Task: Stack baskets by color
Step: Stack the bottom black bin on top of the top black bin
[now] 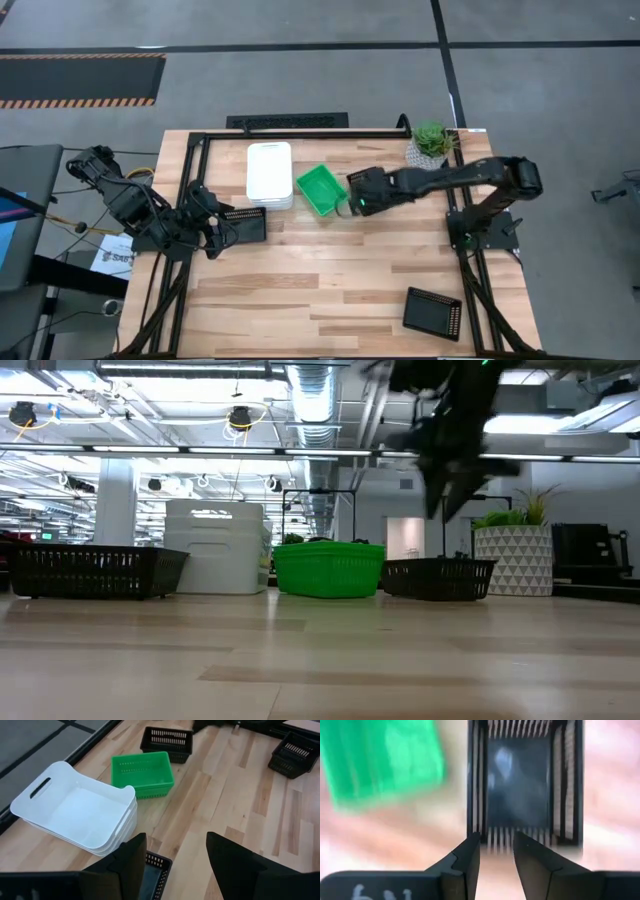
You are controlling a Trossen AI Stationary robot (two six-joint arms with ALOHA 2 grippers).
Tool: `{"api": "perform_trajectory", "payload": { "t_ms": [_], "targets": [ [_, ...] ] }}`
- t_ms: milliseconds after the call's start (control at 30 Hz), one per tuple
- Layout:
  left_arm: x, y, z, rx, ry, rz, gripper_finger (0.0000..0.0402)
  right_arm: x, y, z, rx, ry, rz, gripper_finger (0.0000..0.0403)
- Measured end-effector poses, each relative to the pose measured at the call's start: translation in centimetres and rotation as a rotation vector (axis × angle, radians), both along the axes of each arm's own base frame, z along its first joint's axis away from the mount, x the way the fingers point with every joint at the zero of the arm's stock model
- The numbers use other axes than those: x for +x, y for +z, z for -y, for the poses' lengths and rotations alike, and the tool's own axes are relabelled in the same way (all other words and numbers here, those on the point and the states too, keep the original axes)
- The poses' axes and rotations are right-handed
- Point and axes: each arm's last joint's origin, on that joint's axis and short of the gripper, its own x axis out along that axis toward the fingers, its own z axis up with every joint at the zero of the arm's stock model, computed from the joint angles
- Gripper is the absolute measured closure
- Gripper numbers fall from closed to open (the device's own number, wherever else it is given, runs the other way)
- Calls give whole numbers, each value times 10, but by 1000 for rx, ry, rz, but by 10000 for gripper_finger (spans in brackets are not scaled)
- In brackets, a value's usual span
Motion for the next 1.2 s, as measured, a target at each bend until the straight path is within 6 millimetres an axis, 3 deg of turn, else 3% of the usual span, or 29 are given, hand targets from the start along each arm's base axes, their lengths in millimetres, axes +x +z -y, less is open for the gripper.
{"api": "perform_trajectory", "payload": {
  "t_ms": [267, 400, 533, 900, 1067, 1200],
  "targets": [
    [0, 0, 0, 11, -16, -9, 207, -48, 5, -95, 86, 186, -235, 256],
    [0, 0, 0, 21, -11, -3, 207, -69, 7, -138, 90, 390, -252, 250],
    [0, 0, 0, 21, -10, -3, 207, -88, 6, -170, 147, 466, -246, 245],
    [0, 1, -1, 33, 0, 9, 207, -123, 1, -220, 242, 541, -218, 191],
    [0, 1, -1, 30, 10, 16, 207, -132, -12, -228, 203, 583, -275, 158],
    [0, 1, -1, 33, 15, 20, 207, -134, -18, -229, 164, 603, -321, 154]
  ]
}}
